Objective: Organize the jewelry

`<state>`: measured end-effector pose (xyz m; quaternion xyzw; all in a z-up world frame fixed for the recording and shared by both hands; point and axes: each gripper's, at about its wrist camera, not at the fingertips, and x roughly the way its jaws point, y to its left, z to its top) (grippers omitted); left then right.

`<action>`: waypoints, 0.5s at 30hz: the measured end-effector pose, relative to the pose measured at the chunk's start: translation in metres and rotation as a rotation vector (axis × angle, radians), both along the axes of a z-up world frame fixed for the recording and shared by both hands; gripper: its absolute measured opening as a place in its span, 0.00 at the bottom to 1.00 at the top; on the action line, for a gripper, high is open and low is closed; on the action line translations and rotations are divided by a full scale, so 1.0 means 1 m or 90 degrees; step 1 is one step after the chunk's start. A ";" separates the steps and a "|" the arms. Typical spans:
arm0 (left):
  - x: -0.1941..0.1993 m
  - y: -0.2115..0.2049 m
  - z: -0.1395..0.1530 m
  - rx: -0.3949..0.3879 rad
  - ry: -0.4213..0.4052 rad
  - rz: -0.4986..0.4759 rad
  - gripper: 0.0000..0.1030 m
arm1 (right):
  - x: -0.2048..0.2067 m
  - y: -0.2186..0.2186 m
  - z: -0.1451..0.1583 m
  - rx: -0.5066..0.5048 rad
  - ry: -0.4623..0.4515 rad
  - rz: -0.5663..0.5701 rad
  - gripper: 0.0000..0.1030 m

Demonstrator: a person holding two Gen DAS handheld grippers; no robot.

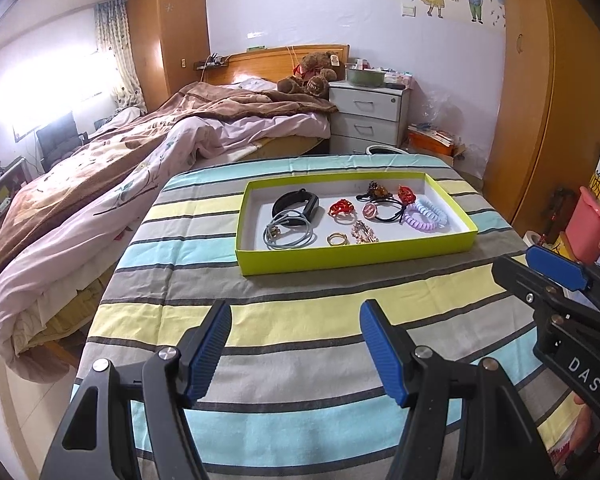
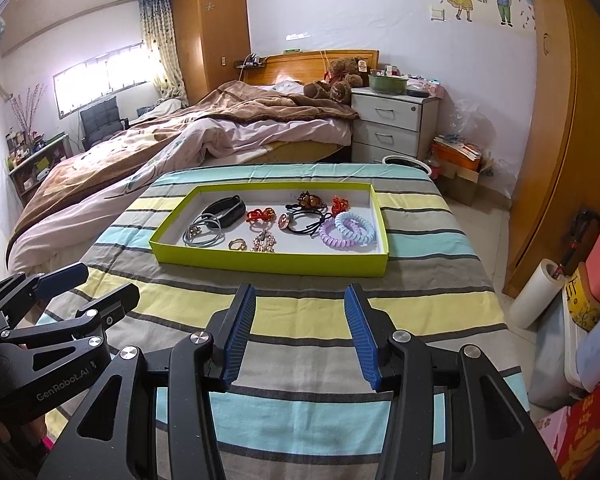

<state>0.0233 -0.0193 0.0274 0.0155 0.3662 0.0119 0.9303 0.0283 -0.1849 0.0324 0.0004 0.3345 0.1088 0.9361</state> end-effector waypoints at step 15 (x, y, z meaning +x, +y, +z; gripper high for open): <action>-0.001 0.001 0.001 -0.002 0.001 -0.001 0.64 | 0.001 0.000 0.001 0.001 0.003 0.000 0.46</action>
